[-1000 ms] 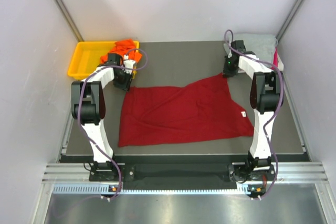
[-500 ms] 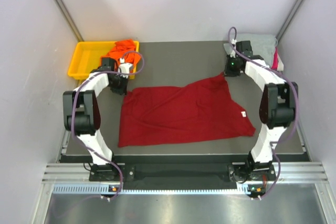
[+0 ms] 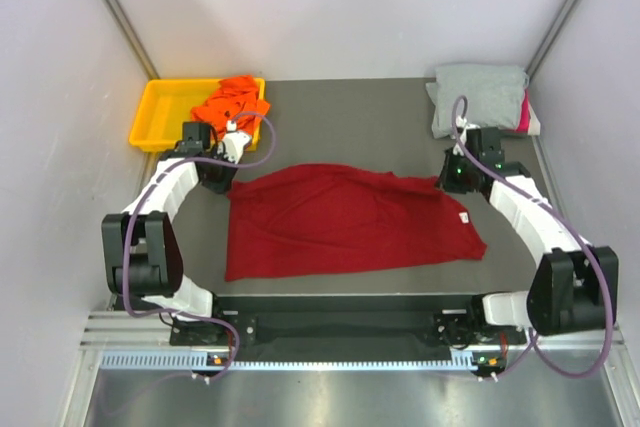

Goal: Fold and stack the t-shirts
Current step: Fold the tshirt

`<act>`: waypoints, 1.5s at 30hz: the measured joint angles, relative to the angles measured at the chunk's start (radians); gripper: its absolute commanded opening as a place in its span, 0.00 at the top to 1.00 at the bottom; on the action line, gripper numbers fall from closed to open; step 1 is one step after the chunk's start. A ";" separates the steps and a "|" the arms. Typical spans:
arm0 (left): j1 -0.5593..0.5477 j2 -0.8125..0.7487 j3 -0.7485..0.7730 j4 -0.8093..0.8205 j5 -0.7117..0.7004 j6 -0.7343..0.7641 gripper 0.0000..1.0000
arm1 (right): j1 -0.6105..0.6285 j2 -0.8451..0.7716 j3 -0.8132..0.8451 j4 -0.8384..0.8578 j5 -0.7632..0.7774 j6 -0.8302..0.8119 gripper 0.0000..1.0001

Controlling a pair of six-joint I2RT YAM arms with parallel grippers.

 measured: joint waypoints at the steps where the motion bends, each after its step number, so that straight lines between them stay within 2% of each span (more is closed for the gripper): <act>1: 0.001 -0.001 -0.012 -0.006 -0.011 0.016 1.00 | 0.000 -0.021 -0.020 -0.016 0.010 0.002 1.00; 9: 0.015 -0.040 -0.115 -0.020 -0.037 0.105 1.00 | -0.012 -0.206 -0.234 -0.058 0.048 0.040 1.00; 13: 0.015 -0.039 -0.140 -0.027 -0.055 0.129 1.00 | -0.029 -0.162 -0.293 -0.058 0.049 0.057 1.00; 20: 0.015 -0.040 -0.131 -0.003 -0.099 0.172 1.00 | -0.137 -0.141 -0.293 -0.062 0.035 0.074 1.00; 26: 0.015 -0.040 -0.131 0.013 -0.113 0.211 1.00 | -0.150 -0.133 -0.293 -0.069 0.023 0.099 1.00; 27: 0.015 -0.040 -0.131 0.013 -0.112 0.217 0.95 | -0.155 -0.126 -0.293 -0.068 0.023 0.102 0.98; 28: 0.015 -0.040 -0.131 0.012 -0.111 0.228 0.85 | -0.165 -0.121 -0.294 -0.068 0.023 0.104 0.93; 29: 0.015 -0.040 -0.131 0.007 -0.109 0.243 0.75 | -0.178 -0.116 -0.296 -0.065 0.021 0.109 0.73; 30: 0.016 -0.040 -0.131 -0.007 -0.105 0.259 0.57 | -0.192 -0.115 -0.299 -0.061 0.023 0.118 0.65; 31: 0.021 -0.042 -0.130 -0.032 -0.087 0.286 0.53 | -0.209 -0.115 -0.302 -0.063 0.028 0.120 0.56; 32: 0.026 -0.045 -0.127 -0.061 -0.073 0.302 0.45 | -0.224 -0.115 -0.303 -0.065 0.031 0.121 0.55; 36: 0.085 -0.057 -0.019 -0.327 0.073 0.447 0.35 | -0.238 -0.151 -0.298 -0.087 0.054 0.127 0.52; 38: 0.106 -0.066 0.042 -0.373 0.132 0.472 0.33 | -0.211 -0.204 -0.275 -0.108 0.083 0.136 0.51; 39: 0.111 -0.073 0.056 -0.365 0.154 0.470 0.34 | -0.189 -0.227 -0.259 -0.111 0.097 0.140 0.51; 42: 0.093 -0.080 0.060 -0.301 0.173 0.400 0.37 | 0.001 -0.268 -0.169 -0.079 0.145 0.141 0.62; 43: 0.079 -0.066 0.059 -0.269 0.169 0.368 0.38 | 0.061 -0.261 -0.147 -0.049 0.135 0.139 0.69; 45: 0.051 -0.014 0.061 -0.209 0.150 0.312 0.42 | 0.182 -0.200 -0.094 0.018 0.085 0.126 0.72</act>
